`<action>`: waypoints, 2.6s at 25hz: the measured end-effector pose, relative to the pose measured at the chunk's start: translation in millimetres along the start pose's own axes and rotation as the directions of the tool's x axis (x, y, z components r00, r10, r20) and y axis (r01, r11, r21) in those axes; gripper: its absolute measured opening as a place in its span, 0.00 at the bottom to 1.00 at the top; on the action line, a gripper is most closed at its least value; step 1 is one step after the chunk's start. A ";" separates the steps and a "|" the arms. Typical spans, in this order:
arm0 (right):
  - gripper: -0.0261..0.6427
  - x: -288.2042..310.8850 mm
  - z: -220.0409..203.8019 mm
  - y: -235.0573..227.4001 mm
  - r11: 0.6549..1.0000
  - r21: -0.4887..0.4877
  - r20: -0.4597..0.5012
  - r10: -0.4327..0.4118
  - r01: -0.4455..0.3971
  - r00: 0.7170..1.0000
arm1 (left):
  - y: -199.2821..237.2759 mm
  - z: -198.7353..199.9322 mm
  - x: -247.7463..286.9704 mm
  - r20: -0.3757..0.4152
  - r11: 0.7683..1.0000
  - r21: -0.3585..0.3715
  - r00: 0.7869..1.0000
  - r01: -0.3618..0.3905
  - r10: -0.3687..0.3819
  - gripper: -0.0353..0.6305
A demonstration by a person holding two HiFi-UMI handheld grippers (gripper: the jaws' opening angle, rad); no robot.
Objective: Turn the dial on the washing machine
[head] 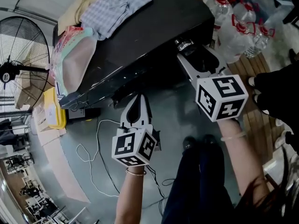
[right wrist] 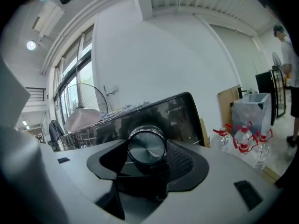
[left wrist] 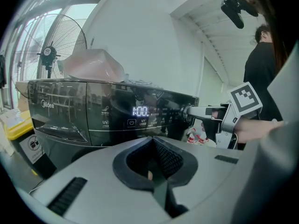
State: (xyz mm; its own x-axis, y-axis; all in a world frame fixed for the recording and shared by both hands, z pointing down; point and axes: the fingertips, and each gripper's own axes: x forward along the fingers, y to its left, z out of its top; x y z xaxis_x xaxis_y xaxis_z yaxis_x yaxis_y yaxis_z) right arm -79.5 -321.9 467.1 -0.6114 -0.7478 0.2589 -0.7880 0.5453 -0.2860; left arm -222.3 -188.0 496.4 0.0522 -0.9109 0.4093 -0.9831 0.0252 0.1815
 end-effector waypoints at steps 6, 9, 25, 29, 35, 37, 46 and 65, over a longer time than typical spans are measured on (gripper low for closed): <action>0.46 -0.7 0.1 -2.8 0.984 0.176 0.014 0.029 -0.031 0.999 | -0.9 0.3 -3.3 0.005 1.000 -0.003 1.000 0.001 -0.001 0.08; 0.46 -0.3 0.5 -2.7 0.978 0.204 0.020 0.034 -0.037 0.999 | -1.0 0.1 -4.7 0.005 1.000 0.000 1.000 -0.001 0.001 0.07; 0.43 -8.6 3.4 -2.9 0.989 0.142 0.013 0.050 -0.051 0.999 | -5.8 0.1 -11.5 0.008 1.000 -0.005 1.000 -0.022 0.022 0.07; 0.39 -14.3 3.5 1.3 0.993 0.106 -0.004 0.057 -0.056 0.998 | -8.9 2.7 -15.7 0.013 1.000 -0.005 0.999 -0.029 0.029 0.08; 0.36 -25.0 5.7 11.7 0.994 0.075 -0.021 0.076 -0.075 0.997 | -13.4 6.7 -28.0 0.018 0.999 -0.005 0.999 -0.044 0.044 0.08; 0.35 -29.1 6.1 15.7 0.995 0.063 -0.028 0.084 -0.082 0.996 | -14.2 7.8 -32.3 0.019 0.999 -0.005 0.999 -0.050 0.051 0.07; 0.32 -47.9 2.3 31.6 0.993 0.034 -0.058 0.114 -0.112 0.992 | -22.2 13.7 -49.9 0.035 0.997 0.001 0.997 -0.073 0.073 0.07; 0.26 -99.3 11.2 66.8 0.984 -0.036 -0.097 0.169 -0.173 0.981 | -50.4 36.4 -98.9 0.066 0.989 0.006 0.987 -0.145 0.144 0.08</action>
State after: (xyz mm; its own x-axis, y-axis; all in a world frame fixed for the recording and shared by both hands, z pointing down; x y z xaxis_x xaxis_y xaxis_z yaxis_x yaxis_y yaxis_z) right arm -70.6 -215.5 411.9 -0.7396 -0.6047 0.2955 -0.6726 0.6797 -0.2926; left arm -184.3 -114.2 414.2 -0.1016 -0.9228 0.3717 -0.9813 0.1544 0.1151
